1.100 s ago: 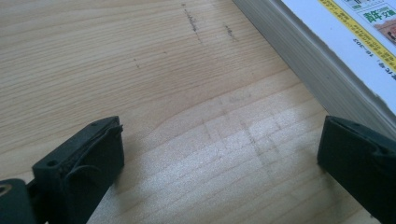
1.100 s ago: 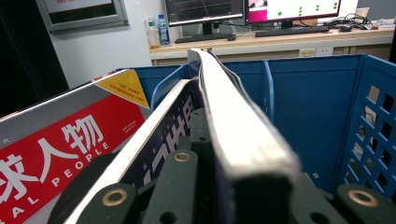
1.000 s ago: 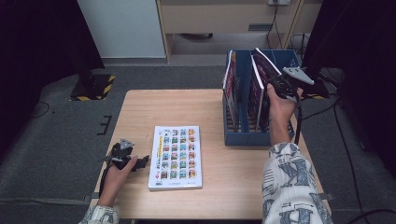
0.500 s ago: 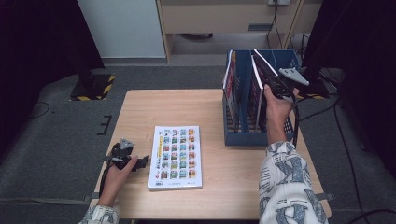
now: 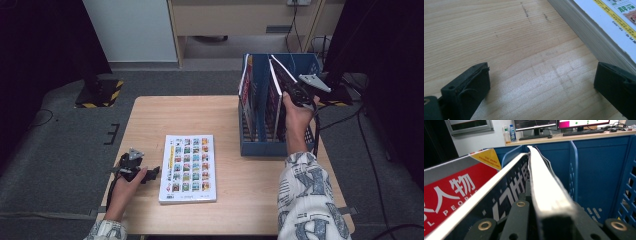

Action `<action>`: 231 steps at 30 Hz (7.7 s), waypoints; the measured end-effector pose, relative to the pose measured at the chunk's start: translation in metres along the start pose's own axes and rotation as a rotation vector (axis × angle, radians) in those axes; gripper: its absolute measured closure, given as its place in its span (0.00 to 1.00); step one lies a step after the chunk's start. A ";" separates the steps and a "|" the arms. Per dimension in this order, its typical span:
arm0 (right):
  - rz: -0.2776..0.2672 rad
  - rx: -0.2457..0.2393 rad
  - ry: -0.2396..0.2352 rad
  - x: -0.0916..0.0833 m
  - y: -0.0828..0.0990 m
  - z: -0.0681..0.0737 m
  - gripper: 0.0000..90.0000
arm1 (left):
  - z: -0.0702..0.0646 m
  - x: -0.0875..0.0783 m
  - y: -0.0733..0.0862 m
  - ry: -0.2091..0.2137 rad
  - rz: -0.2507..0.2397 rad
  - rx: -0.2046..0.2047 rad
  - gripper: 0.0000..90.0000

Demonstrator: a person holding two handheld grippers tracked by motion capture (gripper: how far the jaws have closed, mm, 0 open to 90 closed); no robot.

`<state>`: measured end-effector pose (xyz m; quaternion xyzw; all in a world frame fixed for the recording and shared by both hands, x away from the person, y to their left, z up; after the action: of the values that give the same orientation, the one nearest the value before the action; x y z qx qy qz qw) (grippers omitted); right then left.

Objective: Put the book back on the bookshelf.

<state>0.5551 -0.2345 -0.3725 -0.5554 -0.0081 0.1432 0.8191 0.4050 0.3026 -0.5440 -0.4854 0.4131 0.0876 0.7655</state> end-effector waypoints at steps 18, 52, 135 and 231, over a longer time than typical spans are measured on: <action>0.037 -0.007 -0.002 -0.002 0.004 -0.003 0.91 | 0.000 0.000 0.000 0.000 0.000 0.000 0.00; 0.035 -0.146 0.092 -0.007 0.007 0.003 0.94 | -0.002 0.000 -0.001 -0.004 -0.002 -0.003 0.00; 0.095 -0.116 -0.025 -0.080 0.031 0.008 0.51 | -0.002 0.000 -0.001 -0.004 -0.003 -0.002 0.00; 0.683 -0.232 -0.371 -0.079 0.259 0.151 0.28 | -0.034 -0.007 -0.028 0.158 -0.063 -0.017 0.11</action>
<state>0.3951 -0.0285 -0.5392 -0.5798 0.0132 0.5028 0.6409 0.3964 0.2624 -0.5268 -0.5103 0.4560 0.0283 0.7286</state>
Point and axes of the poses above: each handheld gripper's, and its own axes: x roughly forward along the jaws, y roughly out of its underside, z roughly to its left, the point moved 1 cm from there along x, roughly forward along the jaws, and after that the axes turned 15 degrees about x, right-handed, at the moved point
